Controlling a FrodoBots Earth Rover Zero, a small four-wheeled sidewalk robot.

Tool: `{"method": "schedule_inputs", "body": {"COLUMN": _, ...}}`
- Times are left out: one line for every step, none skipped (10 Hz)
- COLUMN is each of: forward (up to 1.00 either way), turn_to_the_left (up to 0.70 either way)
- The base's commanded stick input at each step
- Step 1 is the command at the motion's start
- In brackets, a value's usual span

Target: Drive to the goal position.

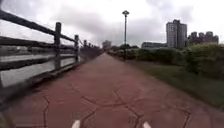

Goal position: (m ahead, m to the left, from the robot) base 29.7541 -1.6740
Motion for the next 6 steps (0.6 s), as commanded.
{"method": "schedule_inputs", "body": {"forward": 0.85, "turn_to_the_left": 0.09}}
{"method": "schedule_inputs", "body": {"forward": 0.85, "turn_to_the_left": 0.09}}
{"method": "schedule_inputs", "body": {"forward": 0.85, "turn_to_the_left": 0.09}}
{"method": "schedule_inputs", "body": {"forward": 0.85, "turn_to_the_left": 0.09}}
{"method": "schedule_inputs", "body": {"forward": 0.85, "turn_to_the_left": 0.09}}
{"method": "schedule_inputs", "body": {"forward": 0.85, "turn_to_the_left": -0.08}}
